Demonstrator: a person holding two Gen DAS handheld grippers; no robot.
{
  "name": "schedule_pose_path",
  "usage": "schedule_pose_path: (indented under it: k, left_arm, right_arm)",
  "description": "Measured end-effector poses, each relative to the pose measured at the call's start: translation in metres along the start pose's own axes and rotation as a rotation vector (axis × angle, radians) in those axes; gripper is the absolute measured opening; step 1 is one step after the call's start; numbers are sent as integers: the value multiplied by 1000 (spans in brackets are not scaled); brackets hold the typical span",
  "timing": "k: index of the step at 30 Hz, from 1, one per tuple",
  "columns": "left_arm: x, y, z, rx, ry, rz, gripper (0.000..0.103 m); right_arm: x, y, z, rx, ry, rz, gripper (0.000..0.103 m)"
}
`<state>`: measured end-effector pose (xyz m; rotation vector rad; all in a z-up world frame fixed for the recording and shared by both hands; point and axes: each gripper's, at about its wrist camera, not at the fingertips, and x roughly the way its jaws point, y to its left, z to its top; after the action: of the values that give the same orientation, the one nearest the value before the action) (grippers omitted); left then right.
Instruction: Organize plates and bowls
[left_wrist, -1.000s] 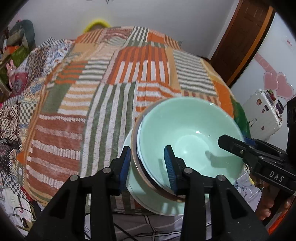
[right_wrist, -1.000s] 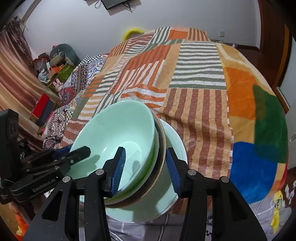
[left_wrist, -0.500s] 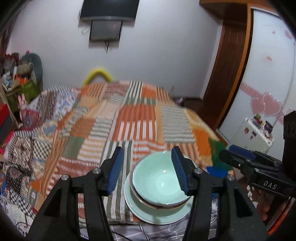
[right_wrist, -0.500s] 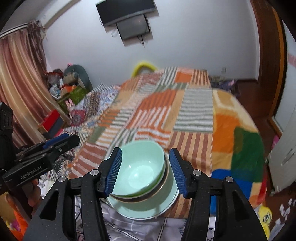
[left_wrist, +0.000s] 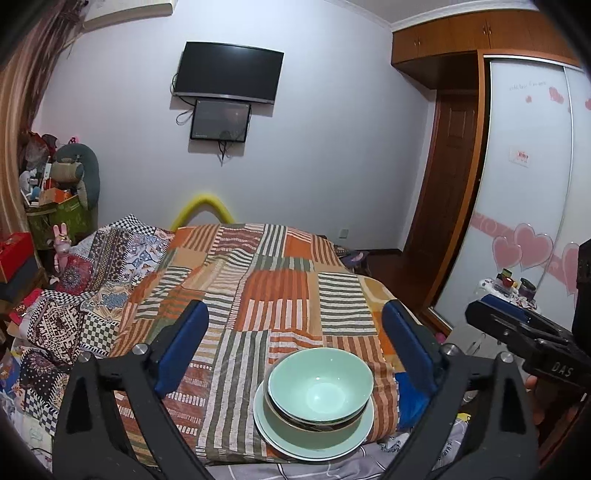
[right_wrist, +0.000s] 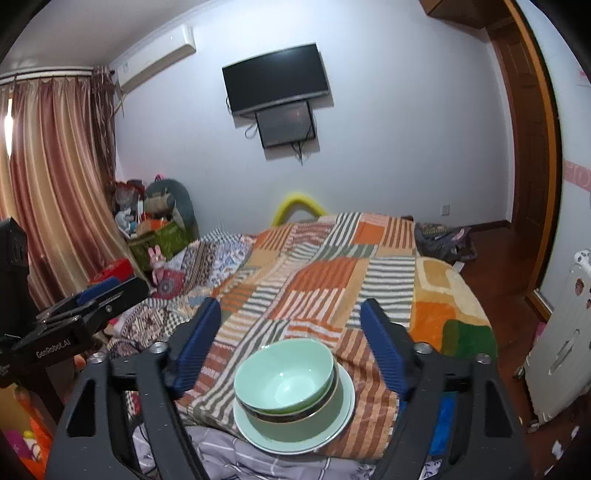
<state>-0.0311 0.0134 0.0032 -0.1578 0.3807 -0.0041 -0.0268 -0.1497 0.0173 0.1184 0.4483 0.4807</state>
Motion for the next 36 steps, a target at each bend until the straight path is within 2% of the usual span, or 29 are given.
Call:
schedule_pose_path:
  k: [4,6,10,12,36]
  left_arm:
    - [-8,0,-2,10,-16,12,100]
    - [-12,-1,-4,17,-23,14,100]
    - [-17,-3,-5,35,-40,25,102]
    - [-18,-4,-6,42,-44,24,102]
    - [-11,-5,-13,45,-21,13,102]
  right_arm:
    - [-2,4,0,-3,-11,4,79]
    - [-4,5,-2,-6,-23,-2,87]
    - [-7,7,-4,-9,-37,-2,94]
    - [-8,8,-3,-8,-48,-7,100]
    - [-9,7,-8,-3,-37,-14,102]
